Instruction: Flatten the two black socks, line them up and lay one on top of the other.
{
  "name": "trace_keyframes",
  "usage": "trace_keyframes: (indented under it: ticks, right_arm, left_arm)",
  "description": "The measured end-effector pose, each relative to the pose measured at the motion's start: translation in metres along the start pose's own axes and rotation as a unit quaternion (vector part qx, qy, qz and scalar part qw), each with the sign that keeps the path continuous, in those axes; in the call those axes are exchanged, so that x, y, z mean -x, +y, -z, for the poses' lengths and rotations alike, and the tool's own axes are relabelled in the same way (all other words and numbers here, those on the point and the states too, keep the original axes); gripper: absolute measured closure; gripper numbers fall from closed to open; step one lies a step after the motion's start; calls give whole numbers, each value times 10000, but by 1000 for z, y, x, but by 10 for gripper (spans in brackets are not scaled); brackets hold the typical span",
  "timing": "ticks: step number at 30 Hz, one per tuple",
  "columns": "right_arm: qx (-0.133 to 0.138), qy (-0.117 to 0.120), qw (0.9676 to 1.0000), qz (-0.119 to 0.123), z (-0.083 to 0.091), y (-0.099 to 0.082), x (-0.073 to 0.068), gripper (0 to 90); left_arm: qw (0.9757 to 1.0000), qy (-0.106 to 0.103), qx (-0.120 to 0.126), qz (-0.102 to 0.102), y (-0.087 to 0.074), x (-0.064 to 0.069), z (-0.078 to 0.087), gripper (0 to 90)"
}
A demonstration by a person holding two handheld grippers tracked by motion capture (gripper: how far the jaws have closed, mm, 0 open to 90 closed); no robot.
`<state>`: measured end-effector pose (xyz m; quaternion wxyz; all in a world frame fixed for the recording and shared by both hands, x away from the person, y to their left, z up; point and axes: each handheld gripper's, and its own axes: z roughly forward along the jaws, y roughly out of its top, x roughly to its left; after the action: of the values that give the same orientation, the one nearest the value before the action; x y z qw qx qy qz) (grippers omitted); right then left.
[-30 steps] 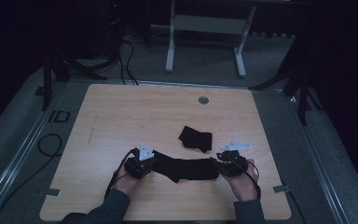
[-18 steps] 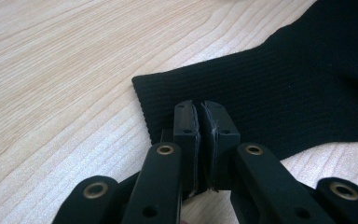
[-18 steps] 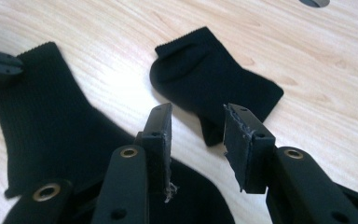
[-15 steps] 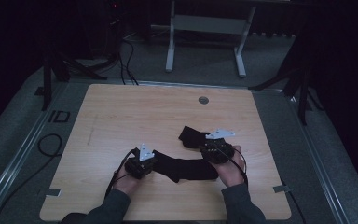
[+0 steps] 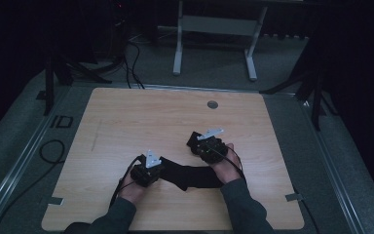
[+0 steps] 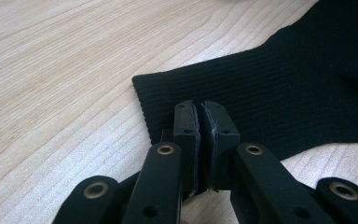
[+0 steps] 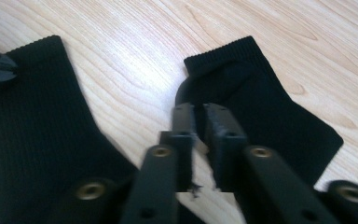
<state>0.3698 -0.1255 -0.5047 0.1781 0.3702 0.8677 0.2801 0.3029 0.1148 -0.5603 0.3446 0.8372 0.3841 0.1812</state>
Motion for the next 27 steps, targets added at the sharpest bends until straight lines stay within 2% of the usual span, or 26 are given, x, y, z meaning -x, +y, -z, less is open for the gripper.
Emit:
trace_keyframes:
  ticks: [2,8,10,15,19,21,23,25,27]
  right_arm:
    - [-53,35,10000,-27,-4,4,0,896]
    - [-129,59,9998,-154,-17,16,3,874]
    - [-165,130,9994,-280,-23,20,6,832]
    - [-289,332,9970,-635,-39,26,10,658]
    - [-553,356,9951,-735,-53,27,7,603]
    - [-665,324,9948,-704,-59,26,5,613]
    - [-733,342,9944,-684,-62,26,4,710]
    - [-785,263,9948,-588,-63,26,2,787]
    - [-837,282,9941,-625,-62,25,3,849]
  left_arm:
    - [10000,3,-2,-11,0,0,0,850]
    - [10000,13,3,-24,0,1,0,849]
    - [10000,7,1,-24,0,1,0,849]
    - [10000,8,-1,-28,0,1,0,848]
    - [10000,7,-2,-31,0,1,0,847]
    - [10000,4,-6,-38,0,1,0,846]
    - [10000,7,-5,-38,0,1,0,845]
    - [10000,2,-3,-38,0,1,0,845]
    - [10000,2,-3,-38,0,1,0,845]
